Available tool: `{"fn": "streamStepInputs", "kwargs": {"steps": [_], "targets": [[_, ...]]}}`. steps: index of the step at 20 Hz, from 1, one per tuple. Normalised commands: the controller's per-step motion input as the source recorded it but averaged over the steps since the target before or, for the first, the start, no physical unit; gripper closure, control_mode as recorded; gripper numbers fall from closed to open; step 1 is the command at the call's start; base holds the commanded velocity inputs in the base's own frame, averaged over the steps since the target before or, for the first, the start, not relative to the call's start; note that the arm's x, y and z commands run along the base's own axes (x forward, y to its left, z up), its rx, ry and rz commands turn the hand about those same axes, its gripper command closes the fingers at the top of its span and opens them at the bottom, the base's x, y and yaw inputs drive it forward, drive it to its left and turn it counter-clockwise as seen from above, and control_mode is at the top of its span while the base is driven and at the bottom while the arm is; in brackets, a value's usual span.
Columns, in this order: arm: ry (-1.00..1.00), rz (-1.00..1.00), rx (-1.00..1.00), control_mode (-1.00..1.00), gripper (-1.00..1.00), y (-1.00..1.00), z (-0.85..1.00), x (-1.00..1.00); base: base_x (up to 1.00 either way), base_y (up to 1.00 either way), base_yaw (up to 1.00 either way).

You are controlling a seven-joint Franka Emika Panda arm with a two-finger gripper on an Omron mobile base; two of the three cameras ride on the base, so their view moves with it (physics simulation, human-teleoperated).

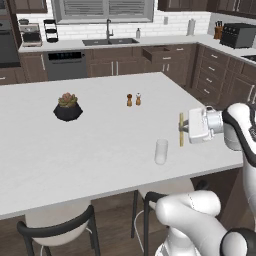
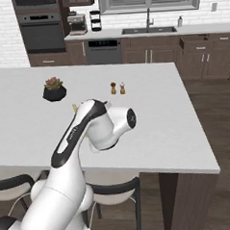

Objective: Take a straw from the drawer in front and place it inside the glass cup on the dining counter.

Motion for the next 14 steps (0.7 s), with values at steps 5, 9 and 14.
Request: {"fn": "streamStepInputs", "kwargs": {"steps": [5,9,14], "targets": [[0.00,0.00,0.00,-1.00,1.00,0.00,-0.10,0.02,0.00,0.00,0.00],[0.00,0.01,0.02,-1.00,1.00,0.00,-0.12,0.17,0.00,0.00,0.00],[0.00,0.00,0.00,-1.00,1.00,0.00,-0.19,0.17,0.00,0.00,0.00]]}}
